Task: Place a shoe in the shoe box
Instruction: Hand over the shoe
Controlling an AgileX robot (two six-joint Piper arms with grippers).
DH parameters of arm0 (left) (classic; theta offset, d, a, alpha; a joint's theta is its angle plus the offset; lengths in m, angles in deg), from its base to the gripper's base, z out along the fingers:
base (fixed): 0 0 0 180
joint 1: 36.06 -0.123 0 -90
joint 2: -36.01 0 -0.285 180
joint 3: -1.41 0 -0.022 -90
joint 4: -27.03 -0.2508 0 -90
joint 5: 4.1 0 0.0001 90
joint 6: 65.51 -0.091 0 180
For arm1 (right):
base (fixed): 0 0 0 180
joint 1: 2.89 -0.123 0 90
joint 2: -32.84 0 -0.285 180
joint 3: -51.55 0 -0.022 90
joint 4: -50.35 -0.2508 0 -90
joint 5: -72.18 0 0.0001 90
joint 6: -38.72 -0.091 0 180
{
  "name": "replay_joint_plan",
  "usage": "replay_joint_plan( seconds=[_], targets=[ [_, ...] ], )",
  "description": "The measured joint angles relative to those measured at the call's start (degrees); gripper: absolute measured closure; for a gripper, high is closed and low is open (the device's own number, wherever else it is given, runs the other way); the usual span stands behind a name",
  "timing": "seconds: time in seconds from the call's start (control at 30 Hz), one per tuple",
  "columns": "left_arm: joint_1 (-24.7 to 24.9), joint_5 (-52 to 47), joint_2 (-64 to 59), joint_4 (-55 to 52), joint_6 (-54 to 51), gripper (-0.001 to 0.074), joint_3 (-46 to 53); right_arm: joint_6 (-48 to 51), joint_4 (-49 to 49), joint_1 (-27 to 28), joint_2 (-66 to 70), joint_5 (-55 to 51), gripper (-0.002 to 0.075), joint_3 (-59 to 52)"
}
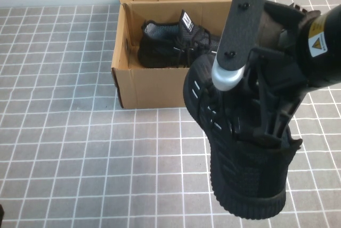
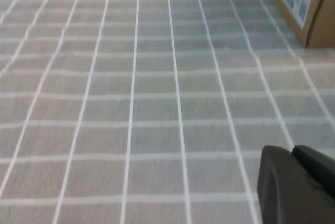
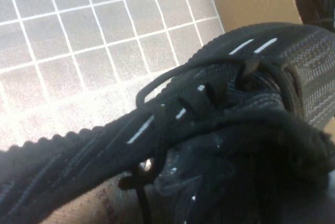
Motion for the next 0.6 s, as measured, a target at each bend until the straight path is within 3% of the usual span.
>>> replay_joint_plan(
  seconds=[0.4,0.6],
  targets=[
    [0.0,26.39,0.0,20.46,6.03,0.0736,0.0,-2.03,-0.25,0.0,2.35,2.75,0.0719,0.04],
    [0.11,11.91,-2.8,23.45,7.94,0.0736,-7.09,-6.11,0.74,2.61,4.19,5.1,0.0719,2.48]
  ],
)
